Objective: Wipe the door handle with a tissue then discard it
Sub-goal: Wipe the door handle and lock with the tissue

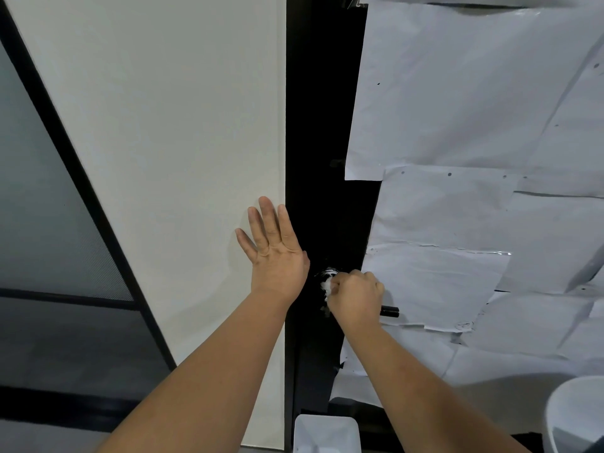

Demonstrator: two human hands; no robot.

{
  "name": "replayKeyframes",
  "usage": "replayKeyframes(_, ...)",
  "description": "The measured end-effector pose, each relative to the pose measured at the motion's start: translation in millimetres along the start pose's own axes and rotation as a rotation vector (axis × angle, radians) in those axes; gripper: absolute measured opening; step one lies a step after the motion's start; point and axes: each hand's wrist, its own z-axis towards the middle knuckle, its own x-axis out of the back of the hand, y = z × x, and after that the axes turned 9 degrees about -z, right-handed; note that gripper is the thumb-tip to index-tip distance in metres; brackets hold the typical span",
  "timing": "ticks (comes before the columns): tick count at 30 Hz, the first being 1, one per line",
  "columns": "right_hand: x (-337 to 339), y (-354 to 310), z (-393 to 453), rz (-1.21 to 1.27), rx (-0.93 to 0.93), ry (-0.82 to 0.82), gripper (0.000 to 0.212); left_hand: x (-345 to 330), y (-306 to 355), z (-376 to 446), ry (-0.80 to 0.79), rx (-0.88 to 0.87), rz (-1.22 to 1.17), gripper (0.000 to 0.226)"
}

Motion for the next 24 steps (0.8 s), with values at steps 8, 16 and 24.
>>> replayKeyframes(8,-4,13,-31,-0.153,0.313,0.074,0.037,-1,-1,0,0.002,-0.016,-0.002,0.111)
replayKeyframes(16,1,32,-29,-0.116,0.204,0.034,0.027,2,1,0,-0.024,0.006,0.007,0.109)
replayKeyframes(24,-6,15,-33,-0.052,0.266,0.005,0.036,2,2,0,-0.022,0.004,0.013,0.111)
